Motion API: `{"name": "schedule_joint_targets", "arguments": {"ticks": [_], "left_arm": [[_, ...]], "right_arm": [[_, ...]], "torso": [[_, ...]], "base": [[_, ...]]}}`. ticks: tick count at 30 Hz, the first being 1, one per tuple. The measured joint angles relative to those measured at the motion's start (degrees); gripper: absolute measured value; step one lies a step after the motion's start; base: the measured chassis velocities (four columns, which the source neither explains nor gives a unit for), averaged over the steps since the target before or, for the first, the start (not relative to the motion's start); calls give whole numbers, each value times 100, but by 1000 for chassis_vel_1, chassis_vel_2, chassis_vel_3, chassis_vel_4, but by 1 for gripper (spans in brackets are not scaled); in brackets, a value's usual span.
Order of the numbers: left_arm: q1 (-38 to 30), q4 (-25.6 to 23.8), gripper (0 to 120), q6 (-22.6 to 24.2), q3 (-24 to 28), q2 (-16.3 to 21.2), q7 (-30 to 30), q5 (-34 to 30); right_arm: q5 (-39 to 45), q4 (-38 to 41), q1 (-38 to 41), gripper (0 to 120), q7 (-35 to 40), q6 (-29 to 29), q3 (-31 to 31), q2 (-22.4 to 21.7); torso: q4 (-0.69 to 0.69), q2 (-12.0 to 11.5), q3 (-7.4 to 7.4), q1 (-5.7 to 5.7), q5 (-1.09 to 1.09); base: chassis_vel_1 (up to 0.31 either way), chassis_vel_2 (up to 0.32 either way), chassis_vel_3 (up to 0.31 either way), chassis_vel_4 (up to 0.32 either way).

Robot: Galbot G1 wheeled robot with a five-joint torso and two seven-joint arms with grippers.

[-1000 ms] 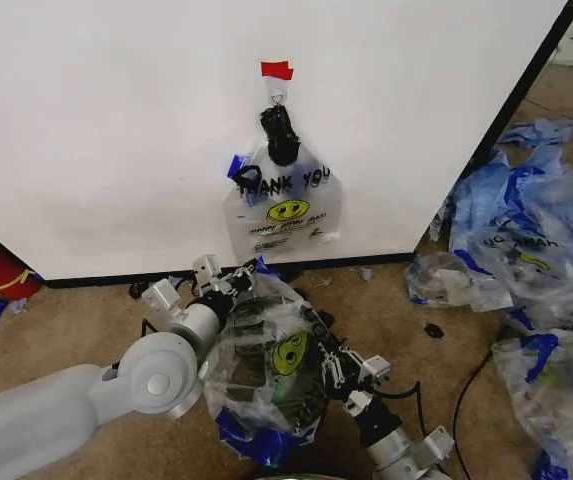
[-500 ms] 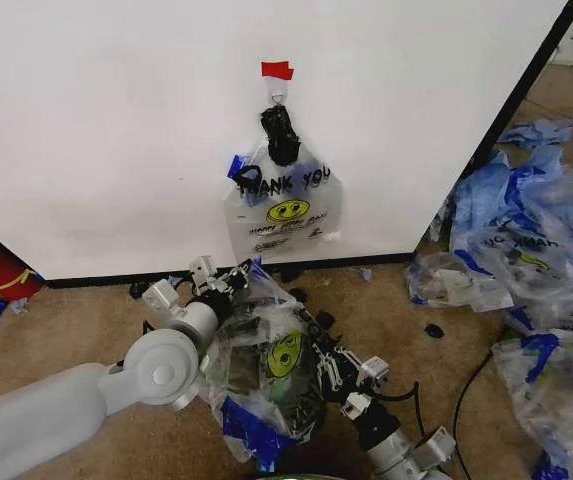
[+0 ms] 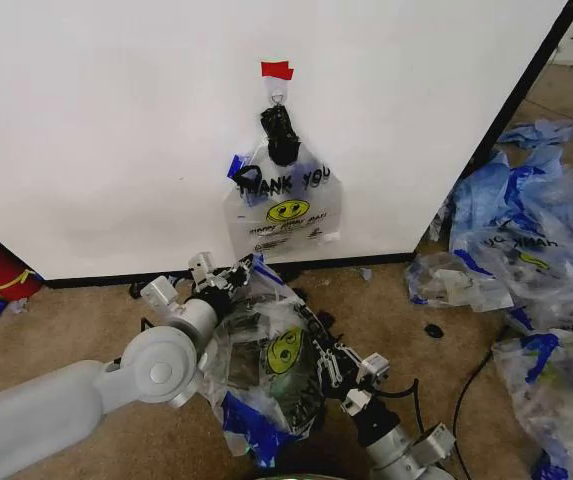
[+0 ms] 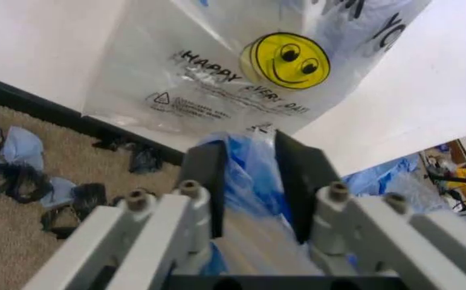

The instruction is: Pick up the garbage bag from the wall and place it over the trash bin.

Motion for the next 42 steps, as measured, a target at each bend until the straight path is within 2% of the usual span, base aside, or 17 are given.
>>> {"name": "schedule_joint_targets", "arguments": {"ticks": [4,7,9,12,18,42], "left_arm": [[-7,-50,49,26,-3,64,16,2],[-10,-62,55,30,-8,88,25,5],[-37,-81,67,32,-27,112,28,6],[-68,-84,73,38,-33,121,29,5],[-132,-157,97,22,-76,149,-10,-83],[-554,-628,96,129,-23,322,-296,-605]], "right_arm": [[-27,-2,-27,1,0,-6,-1,2],[-43,1,-47,1,-1,-6,-2,0],[-61,1,-70,1,-1,-5,2,2],[-68,-2,-81,1,-1,-4,3,4],[-90,-51,-65,1,0,-23,0,-4],[-10,-121,128,1,179,-167,-59,9]], "torso": [[0,0,0,0,0],[0,0,0,0,0],[0,0,0,0,0],[0,0,0,0,0],[0,0,0,0,-1],[0,0,0,0,0]], "base": [[0,0,0,0],[0,0,0,0],[0,0,0,0],[0,0,0,0],[0,0,0,0],[0,0,0,0]]}}
